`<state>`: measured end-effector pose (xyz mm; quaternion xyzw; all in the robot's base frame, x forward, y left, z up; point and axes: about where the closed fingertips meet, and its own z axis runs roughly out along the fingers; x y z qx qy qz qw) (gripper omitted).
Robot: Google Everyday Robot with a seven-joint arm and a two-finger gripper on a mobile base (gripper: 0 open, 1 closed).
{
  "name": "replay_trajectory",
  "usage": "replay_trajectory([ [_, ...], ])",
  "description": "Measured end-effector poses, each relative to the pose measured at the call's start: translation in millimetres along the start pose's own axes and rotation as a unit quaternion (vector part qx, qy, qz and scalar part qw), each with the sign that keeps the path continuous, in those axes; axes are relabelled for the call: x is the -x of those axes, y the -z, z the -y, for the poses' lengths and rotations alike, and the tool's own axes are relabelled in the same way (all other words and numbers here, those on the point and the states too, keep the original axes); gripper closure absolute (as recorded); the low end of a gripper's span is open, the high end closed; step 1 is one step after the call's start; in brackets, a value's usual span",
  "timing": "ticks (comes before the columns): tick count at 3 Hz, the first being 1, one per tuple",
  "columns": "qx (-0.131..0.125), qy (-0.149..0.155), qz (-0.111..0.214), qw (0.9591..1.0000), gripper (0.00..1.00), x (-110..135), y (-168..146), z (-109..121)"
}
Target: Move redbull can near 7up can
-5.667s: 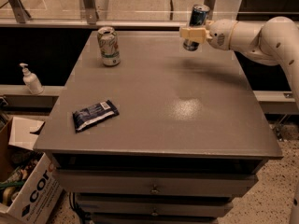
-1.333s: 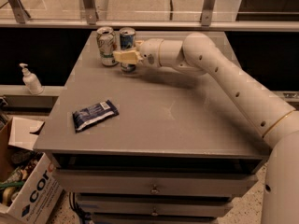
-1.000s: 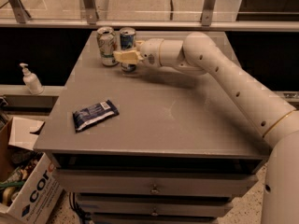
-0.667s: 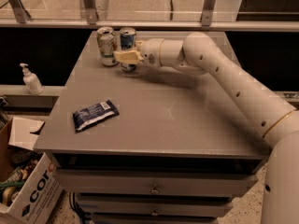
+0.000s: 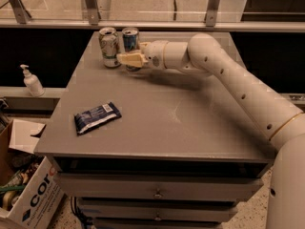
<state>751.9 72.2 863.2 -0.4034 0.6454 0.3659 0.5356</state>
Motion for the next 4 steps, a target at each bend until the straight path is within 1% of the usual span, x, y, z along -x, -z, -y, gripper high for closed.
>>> replay_trajectory([
  [1, 0.006, 0.005, 0.003, 1.0000, 0.00, -1, 1, -2],
  [2, 0.011, 0.009, 0.007, 0.9999, 0.00, 1, 2, -5],
  [3, 0.015, 0.020, 0.011, 0.9996, 0.00, 4, 11, -5],
  [4, 0.014, 0.035, 0.015, 0.9992, 0.00, 8, 36, 3],
])
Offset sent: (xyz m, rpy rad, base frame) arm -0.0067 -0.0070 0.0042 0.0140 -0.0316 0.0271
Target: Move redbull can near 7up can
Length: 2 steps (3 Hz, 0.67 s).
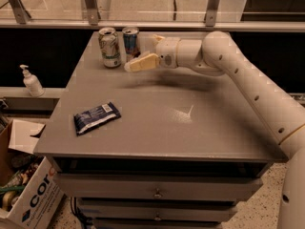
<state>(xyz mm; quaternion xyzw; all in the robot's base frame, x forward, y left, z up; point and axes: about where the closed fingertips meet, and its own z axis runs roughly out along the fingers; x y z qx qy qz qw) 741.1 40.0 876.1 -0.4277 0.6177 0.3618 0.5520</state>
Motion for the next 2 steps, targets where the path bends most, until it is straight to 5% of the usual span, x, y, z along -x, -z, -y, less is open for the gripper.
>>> replay_trajectory([
  [2, -0.018, 0.028, -0.005, 0.9994, 0.00, -2, 76, 22],
])
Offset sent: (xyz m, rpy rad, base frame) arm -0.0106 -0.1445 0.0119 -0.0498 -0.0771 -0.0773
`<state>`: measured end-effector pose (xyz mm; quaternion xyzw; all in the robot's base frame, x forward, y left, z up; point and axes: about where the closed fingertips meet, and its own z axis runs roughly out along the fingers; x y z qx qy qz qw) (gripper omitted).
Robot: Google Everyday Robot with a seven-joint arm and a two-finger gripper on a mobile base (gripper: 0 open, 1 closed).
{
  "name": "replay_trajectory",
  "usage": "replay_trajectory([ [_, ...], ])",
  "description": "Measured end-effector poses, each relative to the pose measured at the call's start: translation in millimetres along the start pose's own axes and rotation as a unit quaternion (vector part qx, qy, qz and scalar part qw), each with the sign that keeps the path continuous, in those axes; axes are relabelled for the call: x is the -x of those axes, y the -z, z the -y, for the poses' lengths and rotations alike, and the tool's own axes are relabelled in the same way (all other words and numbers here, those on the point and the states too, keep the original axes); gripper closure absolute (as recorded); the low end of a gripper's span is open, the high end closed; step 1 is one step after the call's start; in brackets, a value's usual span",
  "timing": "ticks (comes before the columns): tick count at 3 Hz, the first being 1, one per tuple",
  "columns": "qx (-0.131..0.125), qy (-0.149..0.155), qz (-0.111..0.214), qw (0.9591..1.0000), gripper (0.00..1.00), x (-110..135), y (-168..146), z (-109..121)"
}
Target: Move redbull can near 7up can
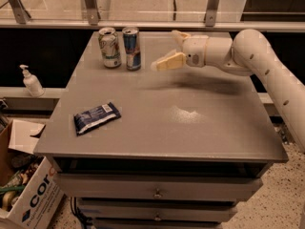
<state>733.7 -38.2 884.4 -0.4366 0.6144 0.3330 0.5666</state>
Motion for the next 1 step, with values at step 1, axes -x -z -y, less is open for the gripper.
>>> replay_trajectory([
  [1, -0.026, -0.015, 0.009, 0.9995, 0.00, -6.3, 41.7, 15.0],
])
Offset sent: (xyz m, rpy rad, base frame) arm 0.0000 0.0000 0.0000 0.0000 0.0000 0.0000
